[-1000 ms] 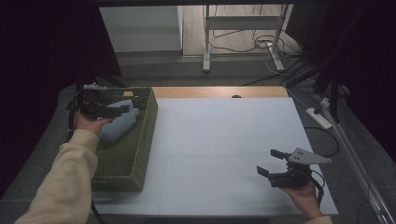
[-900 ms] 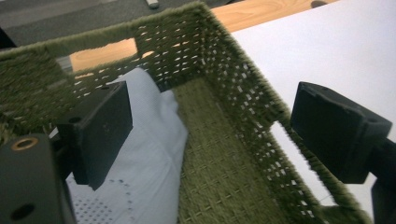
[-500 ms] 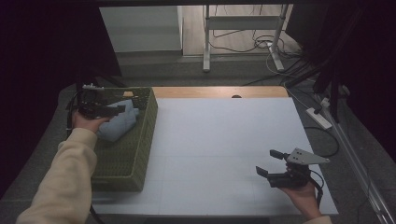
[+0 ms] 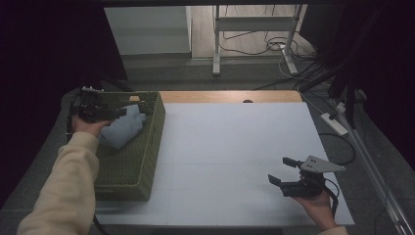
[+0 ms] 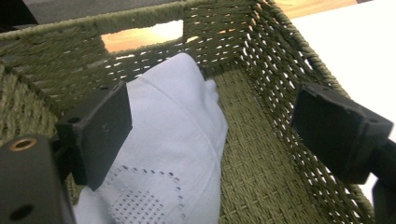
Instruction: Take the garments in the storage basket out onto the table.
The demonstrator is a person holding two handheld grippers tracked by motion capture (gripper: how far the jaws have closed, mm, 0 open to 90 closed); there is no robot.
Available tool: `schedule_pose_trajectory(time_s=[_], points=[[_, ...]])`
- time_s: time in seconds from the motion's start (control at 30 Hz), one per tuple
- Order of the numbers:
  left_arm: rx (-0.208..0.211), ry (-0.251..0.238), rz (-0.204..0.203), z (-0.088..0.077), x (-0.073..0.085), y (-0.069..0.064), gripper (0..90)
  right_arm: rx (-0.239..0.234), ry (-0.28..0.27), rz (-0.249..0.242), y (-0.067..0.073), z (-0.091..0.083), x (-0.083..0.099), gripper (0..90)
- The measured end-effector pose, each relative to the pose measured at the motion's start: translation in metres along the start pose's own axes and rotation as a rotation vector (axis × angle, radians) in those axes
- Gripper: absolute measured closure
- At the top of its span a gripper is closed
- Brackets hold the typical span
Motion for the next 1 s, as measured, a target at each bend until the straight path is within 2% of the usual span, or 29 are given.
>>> schedule_pose_trajectory(time_s=[0.23, 0.5, 0.73, 0.87, 1.0], points=[[-0.002, 0.017, -0.043, 0.002, 0.003, 0.01, 10.6, -0.002, 0.003, -0.001, 0.001, 0.0, 0.0, 13.9], [-0.004, 0.047, -0.069, 0.009, 0.009, 0.016, 8.7, -0.001, 0.003, 0.0, 0.001, 0.001, 0.0, 13.8], [-0.016, 0.091, -0.083, 0.02, 0.015, 0.023, 7.7, 0.0, 0.004, 0.0, 0.001, 0.001, 0.0, 13.9], [-0.035, 0.129, -0.113, 0.029, 0.022, 0.03, 6.7, 0.001, 0.006, 0.0, 0.001, 0.001, 0.001, 13.9], [-0.04, 0.143, -0.12, 0.033, 0.026, 0.032, 6.2, 0.002, 0.004, 0.0, 0.0, 0.0, 0.001, 13.9]])
Point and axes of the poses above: each handheld gripper's, and its own axes: z roughly forward along the jaws, x roughly out of its underside, y roughly to its left, the point moved 7 cm from there along z, roughly forward along the jaws, and after that the axes turned 1 degree about z, right-handed, at the moved point
